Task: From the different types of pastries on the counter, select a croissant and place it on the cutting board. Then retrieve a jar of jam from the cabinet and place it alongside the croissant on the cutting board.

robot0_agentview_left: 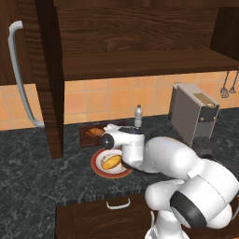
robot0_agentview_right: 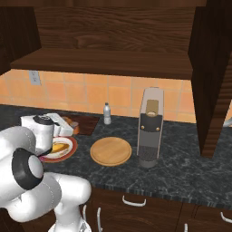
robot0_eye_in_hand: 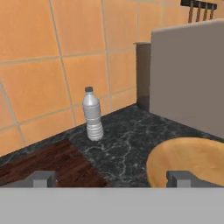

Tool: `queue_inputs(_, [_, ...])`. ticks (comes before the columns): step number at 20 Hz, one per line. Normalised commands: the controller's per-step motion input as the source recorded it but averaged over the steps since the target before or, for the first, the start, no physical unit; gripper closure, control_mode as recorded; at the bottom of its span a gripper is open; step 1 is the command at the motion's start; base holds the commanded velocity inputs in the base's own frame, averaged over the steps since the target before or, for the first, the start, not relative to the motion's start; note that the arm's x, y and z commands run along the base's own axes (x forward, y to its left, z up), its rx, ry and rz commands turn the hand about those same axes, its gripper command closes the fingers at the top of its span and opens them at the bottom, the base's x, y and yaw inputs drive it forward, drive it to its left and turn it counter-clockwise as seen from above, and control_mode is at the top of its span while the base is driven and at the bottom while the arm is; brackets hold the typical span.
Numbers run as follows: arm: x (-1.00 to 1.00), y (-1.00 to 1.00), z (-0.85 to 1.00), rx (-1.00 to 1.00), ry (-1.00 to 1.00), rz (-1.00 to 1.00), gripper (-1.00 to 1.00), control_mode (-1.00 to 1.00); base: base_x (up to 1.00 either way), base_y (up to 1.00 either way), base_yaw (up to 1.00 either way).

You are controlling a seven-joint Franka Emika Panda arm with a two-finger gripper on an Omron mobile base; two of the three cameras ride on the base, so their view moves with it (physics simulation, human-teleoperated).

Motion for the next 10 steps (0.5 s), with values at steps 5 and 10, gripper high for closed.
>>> queue_inputs(5, [-0.4, -0.53, 0.56, 0.0, -0.03, -0.04, -1.0, -1.0, 0.0, 0.0, 0.0])
queue_inputs(10, [-0.43, -0.62, 0.53, 0.0, -0.04, -0.02, -1.0, -1.0, 0.0, 0.0, 0.0])
